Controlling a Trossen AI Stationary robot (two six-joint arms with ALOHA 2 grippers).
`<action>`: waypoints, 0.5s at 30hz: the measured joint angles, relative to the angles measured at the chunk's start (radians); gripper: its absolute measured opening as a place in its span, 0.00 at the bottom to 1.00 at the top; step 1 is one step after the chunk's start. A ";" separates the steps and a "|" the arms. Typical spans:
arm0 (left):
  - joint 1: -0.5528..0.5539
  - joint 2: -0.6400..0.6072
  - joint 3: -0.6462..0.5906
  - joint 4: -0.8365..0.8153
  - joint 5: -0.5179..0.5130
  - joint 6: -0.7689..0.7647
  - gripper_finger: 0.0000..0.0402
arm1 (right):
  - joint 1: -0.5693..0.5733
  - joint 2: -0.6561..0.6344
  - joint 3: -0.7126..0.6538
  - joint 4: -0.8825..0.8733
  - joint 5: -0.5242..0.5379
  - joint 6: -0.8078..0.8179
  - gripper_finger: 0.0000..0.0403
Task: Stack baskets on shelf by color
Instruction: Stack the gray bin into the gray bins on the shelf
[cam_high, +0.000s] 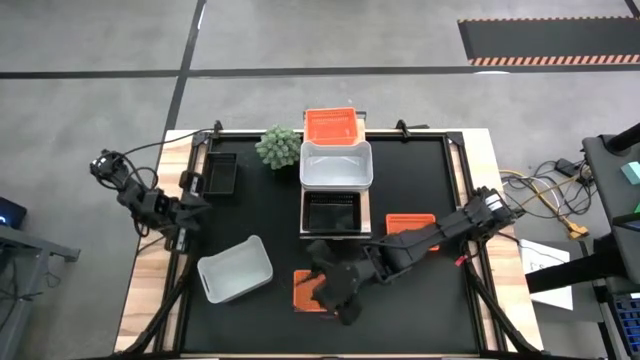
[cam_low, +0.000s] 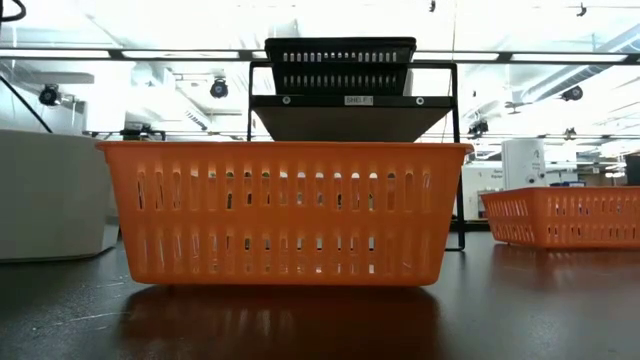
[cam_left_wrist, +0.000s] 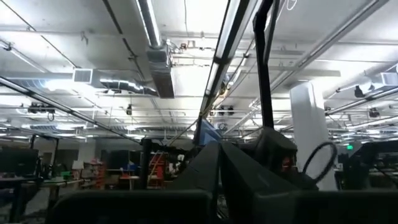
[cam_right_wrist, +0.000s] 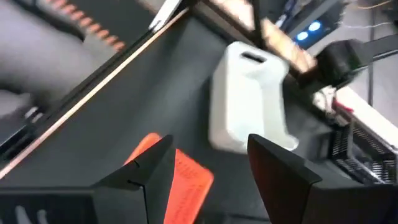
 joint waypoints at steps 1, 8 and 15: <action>0.000 0.001 0.000 0.002 0.000 0.010 0.00 | 0.004 -0.003 0.000 0.006 0.004 0.002 0.48; 0.000 -0.007 -0.009 -0.048 -0.002 0.073 0.00 | -0.005 0.051 -0.002 0.085 0.074 -0.010 0.48; 0.000 -0.032 -0.010 -0.147 -0.011 0.115 0.00 | -0.060 0.148 0.088 0.151 0.071 0.009 0.48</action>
